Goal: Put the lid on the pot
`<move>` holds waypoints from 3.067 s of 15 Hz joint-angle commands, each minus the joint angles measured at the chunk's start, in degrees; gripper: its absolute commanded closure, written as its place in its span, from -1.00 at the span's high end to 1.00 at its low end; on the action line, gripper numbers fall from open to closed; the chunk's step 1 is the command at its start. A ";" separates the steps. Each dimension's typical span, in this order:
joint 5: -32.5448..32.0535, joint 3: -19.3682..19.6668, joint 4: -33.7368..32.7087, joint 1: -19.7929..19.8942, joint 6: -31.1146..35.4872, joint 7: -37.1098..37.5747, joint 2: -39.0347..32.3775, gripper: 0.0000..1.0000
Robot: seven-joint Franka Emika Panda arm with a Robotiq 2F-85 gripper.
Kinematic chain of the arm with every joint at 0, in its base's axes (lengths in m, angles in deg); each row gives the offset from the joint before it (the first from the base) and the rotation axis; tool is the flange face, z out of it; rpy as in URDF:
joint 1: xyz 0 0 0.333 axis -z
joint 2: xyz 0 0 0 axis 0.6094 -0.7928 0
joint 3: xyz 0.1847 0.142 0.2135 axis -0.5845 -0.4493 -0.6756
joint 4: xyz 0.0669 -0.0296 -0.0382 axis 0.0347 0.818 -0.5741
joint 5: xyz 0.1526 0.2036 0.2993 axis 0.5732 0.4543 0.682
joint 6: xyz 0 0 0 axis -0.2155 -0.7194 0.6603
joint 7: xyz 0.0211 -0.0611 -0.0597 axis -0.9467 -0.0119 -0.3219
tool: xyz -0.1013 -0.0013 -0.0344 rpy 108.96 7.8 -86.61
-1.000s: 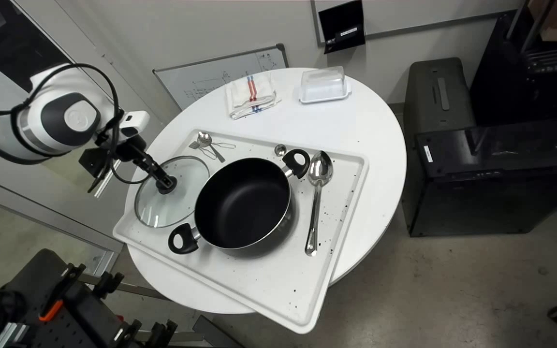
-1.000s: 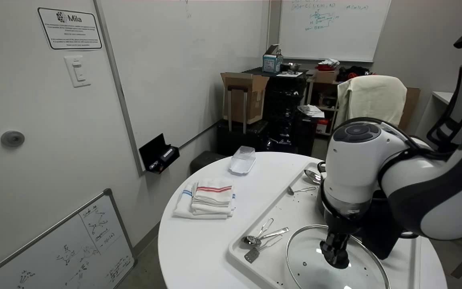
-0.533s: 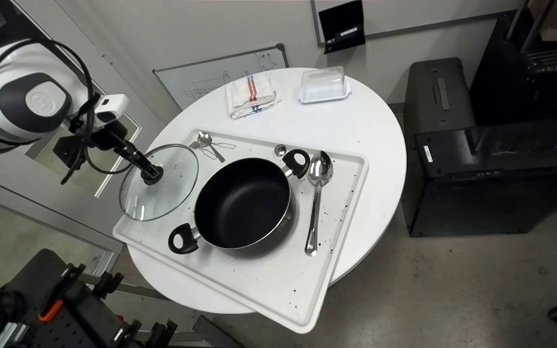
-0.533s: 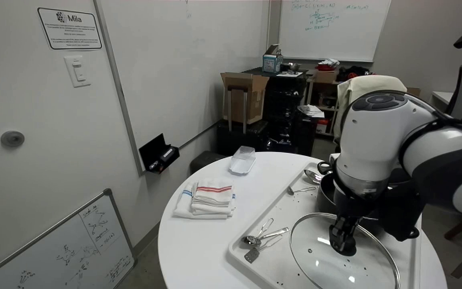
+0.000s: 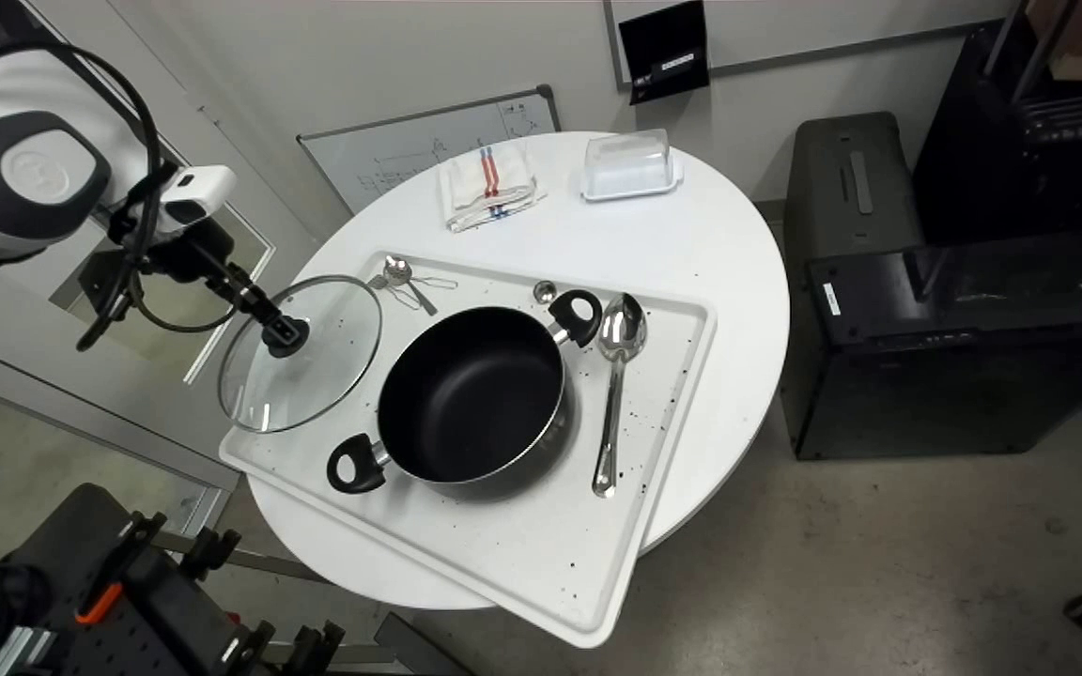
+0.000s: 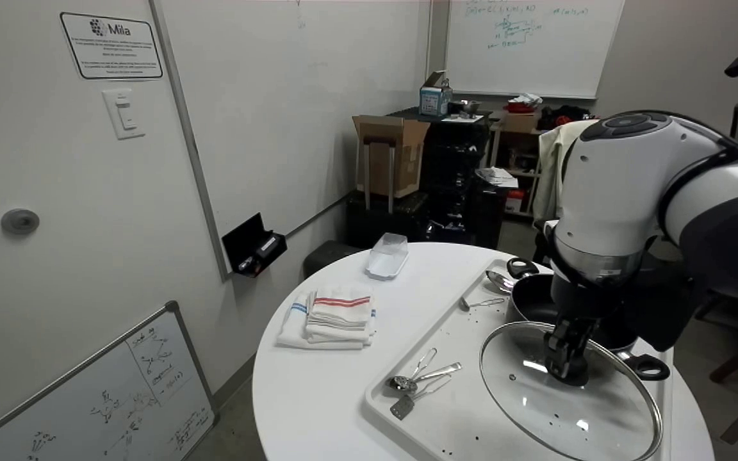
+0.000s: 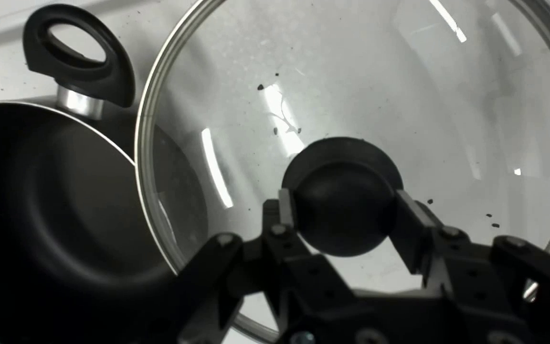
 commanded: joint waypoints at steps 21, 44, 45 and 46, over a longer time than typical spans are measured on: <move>-0.08 5.56 1.74 16.41 -4.72 0.43 6.91 -0.50; 4.08 7.85 -10.62 18.58 -6.21 2.74 -6.14 -0.50; 4.24 7.88 -10.28 18.59 -6.04 2.65 -6.09 -0.50; 4.36 7.90 -9.98 18.62 -5.92 2.54 -6.00 -0.50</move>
